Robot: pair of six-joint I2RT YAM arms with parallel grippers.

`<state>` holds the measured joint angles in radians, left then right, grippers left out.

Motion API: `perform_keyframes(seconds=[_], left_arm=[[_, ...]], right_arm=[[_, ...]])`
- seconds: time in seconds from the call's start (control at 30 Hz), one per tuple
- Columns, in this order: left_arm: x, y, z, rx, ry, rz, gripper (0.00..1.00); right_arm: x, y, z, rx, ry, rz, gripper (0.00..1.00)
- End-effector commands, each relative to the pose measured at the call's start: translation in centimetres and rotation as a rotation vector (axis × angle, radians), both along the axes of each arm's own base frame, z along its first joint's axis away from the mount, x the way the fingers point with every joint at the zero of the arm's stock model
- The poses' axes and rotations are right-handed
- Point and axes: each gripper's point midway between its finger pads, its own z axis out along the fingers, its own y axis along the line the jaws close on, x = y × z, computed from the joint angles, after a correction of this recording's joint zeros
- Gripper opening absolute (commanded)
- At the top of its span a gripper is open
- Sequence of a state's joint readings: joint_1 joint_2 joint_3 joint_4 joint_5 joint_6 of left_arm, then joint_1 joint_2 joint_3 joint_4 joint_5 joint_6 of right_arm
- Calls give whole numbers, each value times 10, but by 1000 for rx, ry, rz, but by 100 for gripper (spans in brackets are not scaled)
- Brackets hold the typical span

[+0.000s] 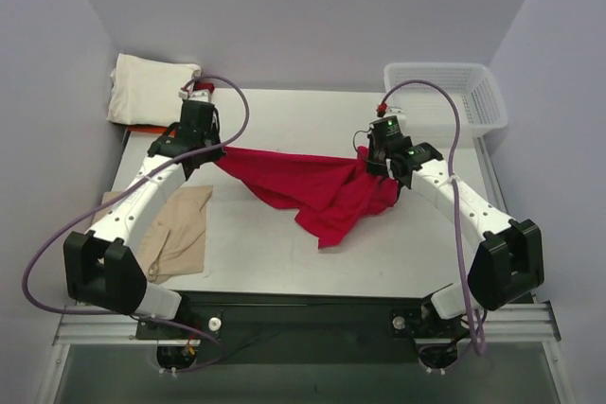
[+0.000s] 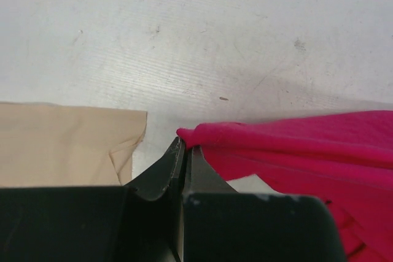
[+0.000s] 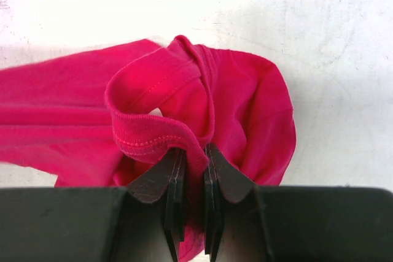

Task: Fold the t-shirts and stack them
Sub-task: Flatten out the tshirt

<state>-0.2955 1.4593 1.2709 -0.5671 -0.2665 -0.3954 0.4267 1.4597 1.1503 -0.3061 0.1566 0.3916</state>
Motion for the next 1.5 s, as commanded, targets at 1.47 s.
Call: perform_keyframes(seconds=[1.47], left_arm=[[-21,64,190,54,-438,151,0]], right_arm=[[-58,2,10,251,3,-24,0]])
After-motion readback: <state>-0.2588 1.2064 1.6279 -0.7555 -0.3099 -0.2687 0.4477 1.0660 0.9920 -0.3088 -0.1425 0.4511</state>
